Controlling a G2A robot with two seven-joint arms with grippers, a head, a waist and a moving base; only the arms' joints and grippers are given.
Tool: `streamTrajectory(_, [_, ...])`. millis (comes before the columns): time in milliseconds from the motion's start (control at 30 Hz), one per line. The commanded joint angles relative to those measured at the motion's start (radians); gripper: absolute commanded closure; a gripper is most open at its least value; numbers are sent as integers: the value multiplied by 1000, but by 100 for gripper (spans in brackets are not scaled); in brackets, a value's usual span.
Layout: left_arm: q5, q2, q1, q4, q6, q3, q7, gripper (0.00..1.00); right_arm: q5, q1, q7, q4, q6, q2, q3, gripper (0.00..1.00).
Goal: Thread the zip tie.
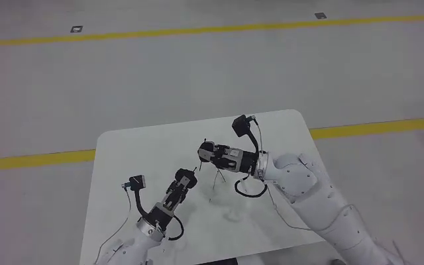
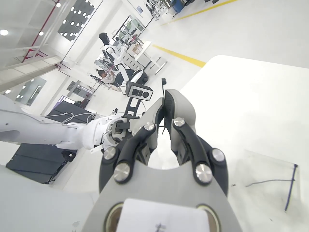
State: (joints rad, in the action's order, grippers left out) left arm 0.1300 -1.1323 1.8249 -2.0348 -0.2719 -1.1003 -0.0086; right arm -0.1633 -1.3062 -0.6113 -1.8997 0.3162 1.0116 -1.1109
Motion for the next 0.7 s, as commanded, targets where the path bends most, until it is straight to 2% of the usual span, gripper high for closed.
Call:
streamTrajectory(0, [1,1,2,-1,3,-3,2,100,-15,-3,15,-4,-1,1,-4,100])
streamTrajectory(267, [3,3,13,-7,5,-12,-2,100,-67,-14,51,-25,9,4,-8,100])
streamTrajectory(567, [3,3,13,-7,5,-12,-2,100,-66,-17,63,-27,9,5,-9,100])
streamTrajectory(667, [3,3,13,-7,5,-12,-2,100,-136,-17,81,-33,24,5,-5,100])
